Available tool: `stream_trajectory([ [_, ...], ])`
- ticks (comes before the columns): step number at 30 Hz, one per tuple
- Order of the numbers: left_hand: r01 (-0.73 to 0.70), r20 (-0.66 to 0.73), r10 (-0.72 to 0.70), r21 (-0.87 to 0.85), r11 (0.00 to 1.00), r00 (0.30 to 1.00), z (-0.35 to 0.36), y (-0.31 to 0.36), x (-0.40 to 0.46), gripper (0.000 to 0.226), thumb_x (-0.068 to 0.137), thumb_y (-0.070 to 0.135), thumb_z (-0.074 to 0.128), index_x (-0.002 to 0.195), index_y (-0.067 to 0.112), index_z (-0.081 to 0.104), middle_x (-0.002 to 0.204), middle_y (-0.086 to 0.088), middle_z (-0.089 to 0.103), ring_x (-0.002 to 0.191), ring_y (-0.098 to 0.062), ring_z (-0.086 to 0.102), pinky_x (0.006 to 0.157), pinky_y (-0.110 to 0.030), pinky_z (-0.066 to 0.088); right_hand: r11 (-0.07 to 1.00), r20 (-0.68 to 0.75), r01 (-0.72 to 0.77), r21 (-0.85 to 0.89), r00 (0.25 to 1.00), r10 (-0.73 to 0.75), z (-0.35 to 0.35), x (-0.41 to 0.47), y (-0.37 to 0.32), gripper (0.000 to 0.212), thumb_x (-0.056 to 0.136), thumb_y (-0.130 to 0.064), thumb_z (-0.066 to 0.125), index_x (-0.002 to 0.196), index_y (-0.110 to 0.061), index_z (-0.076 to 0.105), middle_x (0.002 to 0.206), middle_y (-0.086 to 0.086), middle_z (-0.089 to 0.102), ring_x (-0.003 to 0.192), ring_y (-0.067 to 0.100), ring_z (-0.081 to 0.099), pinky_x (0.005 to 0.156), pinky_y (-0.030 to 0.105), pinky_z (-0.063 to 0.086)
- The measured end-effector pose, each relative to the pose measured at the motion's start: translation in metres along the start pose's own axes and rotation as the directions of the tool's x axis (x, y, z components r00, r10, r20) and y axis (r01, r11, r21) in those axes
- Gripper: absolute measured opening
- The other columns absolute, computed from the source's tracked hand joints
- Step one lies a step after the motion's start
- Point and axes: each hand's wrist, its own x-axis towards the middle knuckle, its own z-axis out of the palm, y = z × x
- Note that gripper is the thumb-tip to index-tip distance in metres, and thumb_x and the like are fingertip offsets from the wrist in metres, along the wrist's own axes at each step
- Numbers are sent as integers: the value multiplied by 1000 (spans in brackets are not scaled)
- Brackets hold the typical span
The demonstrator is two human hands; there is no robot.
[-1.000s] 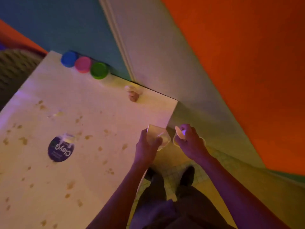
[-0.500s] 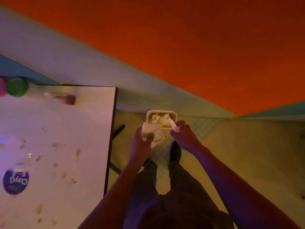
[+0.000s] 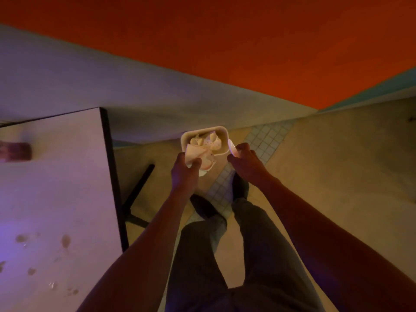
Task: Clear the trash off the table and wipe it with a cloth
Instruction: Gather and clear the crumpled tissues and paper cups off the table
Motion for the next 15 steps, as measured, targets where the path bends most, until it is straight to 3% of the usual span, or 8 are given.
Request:
stream_trajectory([
  [3, 10, -17, -9, 31, 999, 1000, 16, -22, 36, 40, 97, 23, 64, 132, 7, 55, 125, -11, 62, 114, -28, 59, 80, -30, 40, 1000, 0, 13, -12, 1000, -13, 19, 36, 11, 51, 91, -40, 59, 133, -16, 42, 127, 15, 51, 112, 37, 56, 90, 41, 45],
  [7, 23, -40, -22, 31, 999, 999, 42, -64, 96, 46, 96, 23, 65, 137, 9, 52, 133, -15, 59, 122, -33, 56, 91, -37, 46, 995, 13, 24, -96, 1000, -23, 47, 97, 24, 54, 93, -42, 57, 138, -17, 39, 129, 16, 49, 115, 36, 54, 88, 38, 40],
  [11, 21, -42, -20, 21, 1000, 999, 69, -105, 158, 51, 94, 21, 66, 142, 12, 50, 136, -14, 58, 124, -34, 56, 97, -40, 49, 986, 36, 78, -146, 997, -73, 85, 165, 36, 62, 92, -47, 58, 142, -18, 36, 134, 19, 48, 119, 39, 53, 96, 43, 42],
  [15, -3, -29, 4, 23, 1000, 1000, 96, -140, 218, 61, 91, 23, 68, 148, 15, 47, 144, -11, 55, 129, -31, 54, 102, -41, 48, 982, 34, 121, -145, 992, -118, 124, 233, 46, 62, 91, -44, 61, 144, -18, 40, 142, 17, 49, 124, 36, 54, 97, 38, 42],
])
